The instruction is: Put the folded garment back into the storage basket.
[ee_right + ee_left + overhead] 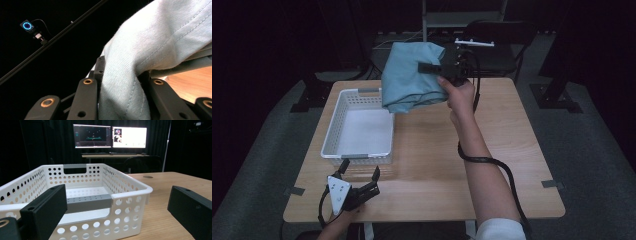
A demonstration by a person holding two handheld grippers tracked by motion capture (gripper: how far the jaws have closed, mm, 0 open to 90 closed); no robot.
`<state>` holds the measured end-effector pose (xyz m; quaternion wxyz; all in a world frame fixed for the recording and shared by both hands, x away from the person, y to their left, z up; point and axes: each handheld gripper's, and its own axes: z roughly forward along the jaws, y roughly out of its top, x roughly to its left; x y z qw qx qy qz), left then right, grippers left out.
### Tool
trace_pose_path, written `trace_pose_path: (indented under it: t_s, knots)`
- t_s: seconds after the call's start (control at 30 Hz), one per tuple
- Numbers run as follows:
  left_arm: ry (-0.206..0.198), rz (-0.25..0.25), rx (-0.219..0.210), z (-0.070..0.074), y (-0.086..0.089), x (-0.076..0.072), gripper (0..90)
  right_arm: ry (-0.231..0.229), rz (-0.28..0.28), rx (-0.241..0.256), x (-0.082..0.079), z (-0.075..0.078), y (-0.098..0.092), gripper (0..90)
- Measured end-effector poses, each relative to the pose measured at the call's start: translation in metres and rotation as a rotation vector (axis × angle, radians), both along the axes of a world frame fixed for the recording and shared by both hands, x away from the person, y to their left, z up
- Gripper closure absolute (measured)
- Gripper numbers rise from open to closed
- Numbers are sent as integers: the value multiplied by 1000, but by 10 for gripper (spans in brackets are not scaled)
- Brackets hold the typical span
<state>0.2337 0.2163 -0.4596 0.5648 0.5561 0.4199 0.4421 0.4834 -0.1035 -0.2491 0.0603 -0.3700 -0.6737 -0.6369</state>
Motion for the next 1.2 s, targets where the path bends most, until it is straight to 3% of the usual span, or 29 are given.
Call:
trace_pose_path:
  t_s: [0.47, 0.77, 0.93, 1.2]
  knots:
    - [-2, 0, -1, 0, 0, 0, 38, 4, 40, 9, 5, -5, 44, 727]
    - [-4, -1, -3, 0, 0, 0, 38, -2, 53, 42, 6, -4, 61, 726]
    - [-3, -1, -2, 0, 0, 0, 38, -2, 70, 28, 6, -3, 77, 727]
    - [-8, -1, -4, 0, 0, -1, 39, 5, 90, 47, 7, -4, 93, 726]
